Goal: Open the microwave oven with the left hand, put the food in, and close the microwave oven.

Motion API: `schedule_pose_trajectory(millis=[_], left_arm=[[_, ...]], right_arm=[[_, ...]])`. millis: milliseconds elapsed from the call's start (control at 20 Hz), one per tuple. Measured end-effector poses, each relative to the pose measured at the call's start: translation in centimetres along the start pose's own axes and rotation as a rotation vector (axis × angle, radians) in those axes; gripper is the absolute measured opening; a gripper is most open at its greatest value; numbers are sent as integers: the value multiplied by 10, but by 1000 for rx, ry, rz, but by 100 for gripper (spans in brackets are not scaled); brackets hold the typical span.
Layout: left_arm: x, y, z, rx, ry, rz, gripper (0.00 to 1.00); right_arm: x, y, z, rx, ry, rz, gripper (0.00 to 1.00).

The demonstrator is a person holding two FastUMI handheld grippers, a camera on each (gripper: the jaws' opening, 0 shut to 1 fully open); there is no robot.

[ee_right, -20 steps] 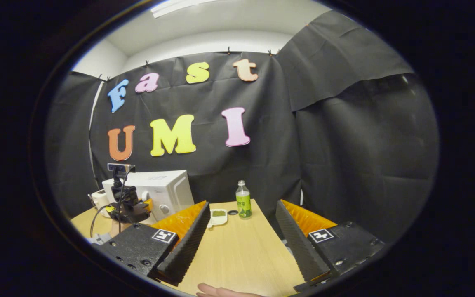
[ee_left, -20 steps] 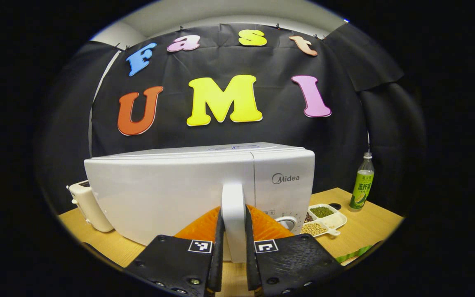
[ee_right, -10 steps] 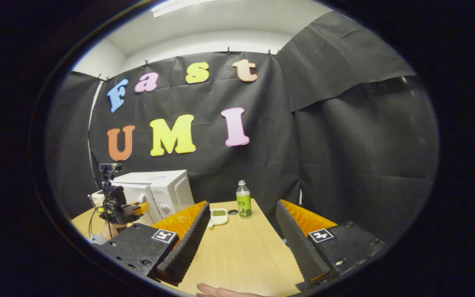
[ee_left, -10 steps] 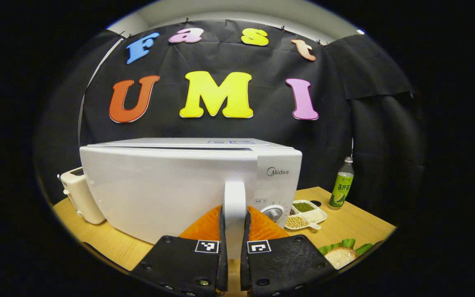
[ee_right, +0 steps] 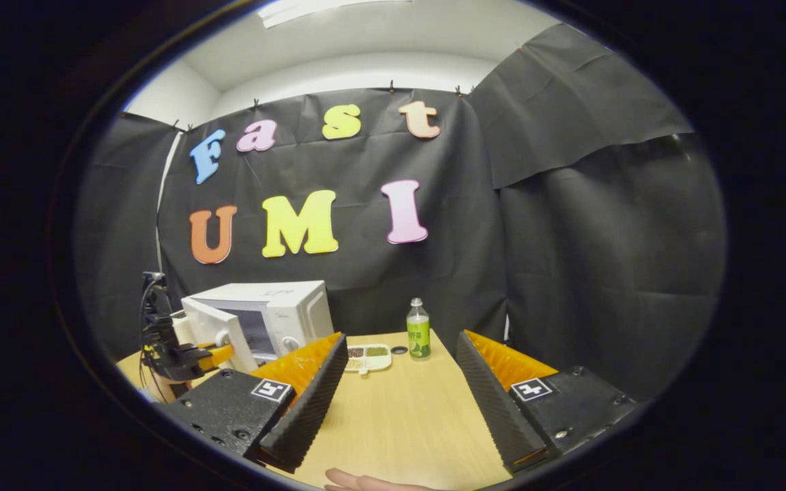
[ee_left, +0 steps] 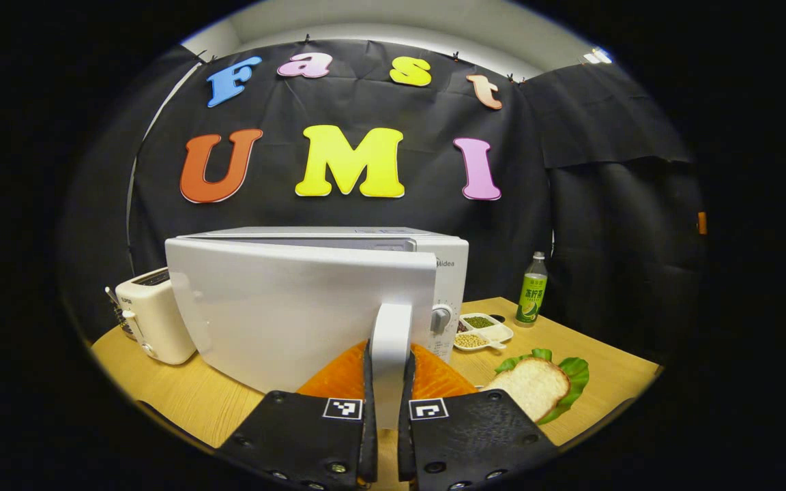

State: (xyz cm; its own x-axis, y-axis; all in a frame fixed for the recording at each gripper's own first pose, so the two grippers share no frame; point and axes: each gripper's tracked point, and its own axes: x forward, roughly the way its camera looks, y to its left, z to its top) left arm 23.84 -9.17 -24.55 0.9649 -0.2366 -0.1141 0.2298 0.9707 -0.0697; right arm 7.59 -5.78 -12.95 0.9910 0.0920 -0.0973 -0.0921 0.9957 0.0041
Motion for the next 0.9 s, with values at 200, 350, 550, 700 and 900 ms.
schedule_pose_trajectory(millis=[200, 350, 550, 700, 900], left_arm=[[-41, 18, -6, 16, -6, -14, 10], [-70, 36, -9, 19, -6, -12, 16], [-117, 72, -16, 65, 15, 57, 17], [-164, 111, -25, 52, 40, 148, 29], [-240, 172, -16, -32, 27, 367, 98]], right_arm=[[2, 18, -11, 2, 26, 17, 94], [3, 35, -17, -9, 38, 36, 100], [4, 56, -23, -15, 50, 63, 100], [10, 69, -31, -13, 70, 86, 94], [25, 79, -39, -14, 106, 118, 100]])
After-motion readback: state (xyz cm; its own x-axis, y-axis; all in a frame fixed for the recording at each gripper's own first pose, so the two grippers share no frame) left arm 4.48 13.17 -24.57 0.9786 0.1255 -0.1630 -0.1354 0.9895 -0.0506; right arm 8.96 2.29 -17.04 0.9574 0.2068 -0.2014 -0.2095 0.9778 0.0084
